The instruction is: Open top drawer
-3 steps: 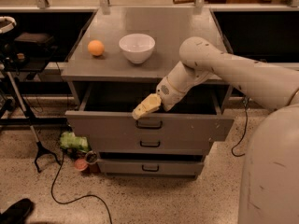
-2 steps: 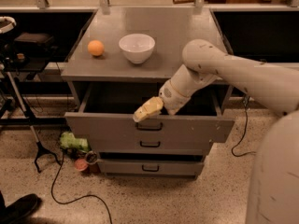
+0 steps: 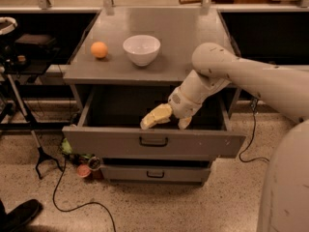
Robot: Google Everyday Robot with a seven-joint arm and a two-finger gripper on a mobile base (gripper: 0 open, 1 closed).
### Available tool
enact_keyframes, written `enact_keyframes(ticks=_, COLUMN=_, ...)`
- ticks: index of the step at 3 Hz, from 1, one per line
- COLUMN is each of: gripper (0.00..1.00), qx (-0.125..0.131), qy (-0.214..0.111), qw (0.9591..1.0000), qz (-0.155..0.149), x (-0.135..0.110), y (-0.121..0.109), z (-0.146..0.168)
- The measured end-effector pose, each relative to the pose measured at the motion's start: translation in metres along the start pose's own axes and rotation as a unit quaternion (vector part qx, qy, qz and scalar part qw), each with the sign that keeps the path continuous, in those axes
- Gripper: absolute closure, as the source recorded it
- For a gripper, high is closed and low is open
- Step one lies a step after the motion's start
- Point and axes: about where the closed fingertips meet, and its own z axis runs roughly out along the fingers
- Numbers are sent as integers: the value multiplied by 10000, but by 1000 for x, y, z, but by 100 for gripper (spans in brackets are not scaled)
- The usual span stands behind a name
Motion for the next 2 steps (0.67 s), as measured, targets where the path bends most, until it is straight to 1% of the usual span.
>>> enact_keyframes(ticks=1, gripper=0, qx=0, qy=0, qw=10000, qz=1, x=0, y=0, z=0)
enact_keyframes(ticks=2, gripper=0, qx=29, qy=250, qw=9980, qz=574, x=23, y=1, z=-4)
